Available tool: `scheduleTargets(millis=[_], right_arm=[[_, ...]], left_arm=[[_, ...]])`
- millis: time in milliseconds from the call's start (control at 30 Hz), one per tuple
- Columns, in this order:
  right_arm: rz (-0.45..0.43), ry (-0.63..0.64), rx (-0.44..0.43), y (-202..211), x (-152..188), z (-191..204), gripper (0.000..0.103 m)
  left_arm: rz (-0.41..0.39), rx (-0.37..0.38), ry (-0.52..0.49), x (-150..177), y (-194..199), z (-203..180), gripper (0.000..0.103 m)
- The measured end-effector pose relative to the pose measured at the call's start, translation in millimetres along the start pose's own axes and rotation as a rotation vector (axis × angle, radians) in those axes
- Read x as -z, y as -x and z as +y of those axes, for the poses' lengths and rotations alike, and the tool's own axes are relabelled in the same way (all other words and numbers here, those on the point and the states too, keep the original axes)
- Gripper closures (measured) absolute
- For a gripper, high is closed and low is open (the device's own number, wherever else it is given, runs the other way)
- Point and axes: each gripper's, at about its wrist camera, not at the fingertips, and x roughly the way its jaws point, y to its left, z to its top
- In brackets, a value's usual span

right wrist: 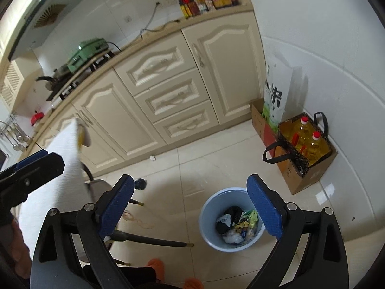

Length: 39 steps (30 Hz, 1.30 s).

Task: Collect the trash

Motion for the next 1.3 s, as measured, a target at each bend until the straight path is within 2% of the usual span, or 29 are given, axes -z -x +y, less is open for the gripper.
scheduleTargets(millis=[100, 267, 533, 667, 800, 900, 933, 1133, 1300], right_arm=[[-0.034, 0.023, -0.012, 35, 7, 20, 0.005], [-0.123, 0.094, -0.019, 105, 23, 65, 0.000], [-0.259, 0.195, -0.059, 210, 57, 134, 0.000], [-0.324, 0.260, -0.090, 255, 78, 166, 0.000], [-0.364, 0.303, -0.126, 293, 98, 192, 0.000], [-0.407, 0.335, -0.152, 319, 110, 210, 0.000], [-0.427, 0.357, -0.153, 328, 114, 220, 0.000], [-0.485, 0.405, -0.164, 353, 126, 249, 0.000], [-0.520, 0.419, -0.150, 364, 132, 259, 0.000]], left_arm=[[-0.051, -0.003, 0.001, 19, 47, 7, 0.012], [-0.173, -0.037, -0.003, 64, 143, 12, 0.001], [-0.350, -0.124, 0.024, 156, 295, 17, 0.001], [-0.365, -0.195, 0.046, 207, 354, 15, 0.001], [-0.381, -0.207, 0.070, 256, 410, 6, 0.001], [-0.424, -0.210, 0.068, 280, 456, -1, 0.001], [-0.460, -0.229, 0.075, 290, 476, -3, 0.001], [-0.574, -0.333, 0.103, 338, 544, -19, 0.001], [-0.582, -0.322, 0.099, 366, 561, -38, 0.001]])
